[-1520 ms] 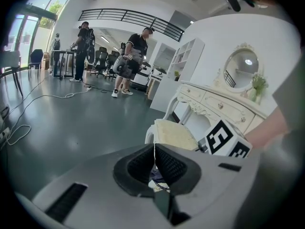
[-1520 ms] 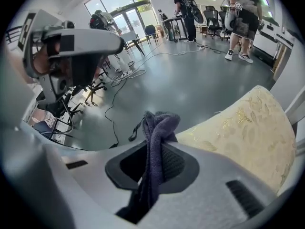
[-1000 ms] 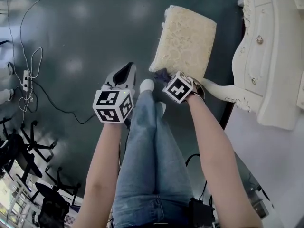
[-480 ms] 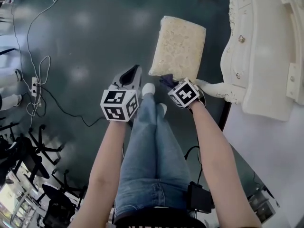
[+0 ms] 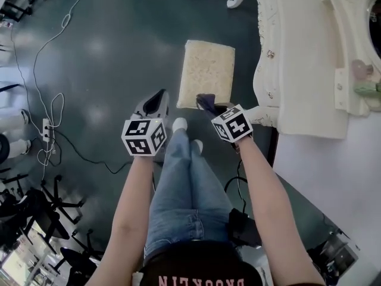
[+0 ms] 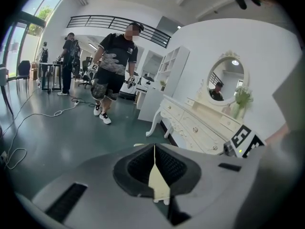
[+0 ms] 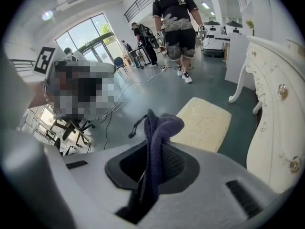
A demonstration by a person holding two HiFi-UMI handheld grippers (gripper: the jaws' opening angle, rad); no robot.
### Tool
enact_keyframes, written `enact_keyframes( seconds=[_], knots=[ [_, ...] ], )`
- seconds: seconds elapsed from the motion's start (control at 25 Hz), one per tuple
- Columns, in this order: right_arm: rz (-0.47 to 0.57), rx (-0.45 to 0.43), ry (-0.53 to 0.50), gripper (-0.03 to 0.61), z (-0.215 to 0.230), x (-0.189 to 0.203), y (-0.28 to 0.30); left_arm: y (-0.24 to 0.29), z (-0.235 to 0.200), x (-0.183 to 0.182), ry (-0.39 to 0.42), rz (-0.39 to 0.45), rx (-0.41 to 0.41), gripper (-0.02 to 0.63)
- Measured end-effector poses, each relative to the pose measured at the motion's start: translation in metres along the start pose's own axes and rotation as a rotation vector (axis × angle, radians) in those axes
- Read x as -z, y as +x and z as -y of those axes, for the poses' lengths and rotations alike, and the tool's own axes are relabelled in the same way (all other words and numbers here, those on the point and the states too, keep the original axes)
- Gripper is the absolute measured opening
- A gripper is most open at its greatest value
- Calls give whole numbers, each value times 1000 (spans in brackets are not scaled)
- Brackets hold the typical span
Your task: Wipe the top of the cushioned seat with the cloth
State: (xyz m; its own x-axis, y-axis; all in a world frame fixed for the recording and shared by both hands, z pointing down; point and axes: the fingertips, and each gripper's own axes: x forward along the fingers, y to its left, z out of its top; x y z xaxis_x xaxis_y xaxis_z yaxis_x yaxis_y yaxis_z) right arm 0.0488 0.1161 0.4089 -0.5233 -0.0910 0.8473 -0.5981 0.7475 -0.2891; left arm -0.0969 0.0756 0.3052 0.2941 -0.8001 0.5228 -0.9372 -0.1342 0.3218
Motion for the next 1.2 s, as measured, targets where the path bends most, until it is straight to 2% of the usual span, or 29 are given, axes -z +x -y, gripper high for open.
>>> enact_keyframes(
  seconds=[0.36, 0.56, 0.92, 1.2],
  knots=[
    [233, 121, -34, 37, 4, -54, -99, -19, 43, -66, 74, 81, 52, 5],
    [353, 178, -2, 37, 7, -75, -152, -32, 63, -105, 127, 130, 82, 5],
    [571, 291, -62, 37, -6, -122, -252, -62, 98, -173, 232, 243, 155, 5],
    [762, 333, 2, 37, -15, -145, -318, -86, 122, -216, 346, 336, 178, 5]
  ],
)
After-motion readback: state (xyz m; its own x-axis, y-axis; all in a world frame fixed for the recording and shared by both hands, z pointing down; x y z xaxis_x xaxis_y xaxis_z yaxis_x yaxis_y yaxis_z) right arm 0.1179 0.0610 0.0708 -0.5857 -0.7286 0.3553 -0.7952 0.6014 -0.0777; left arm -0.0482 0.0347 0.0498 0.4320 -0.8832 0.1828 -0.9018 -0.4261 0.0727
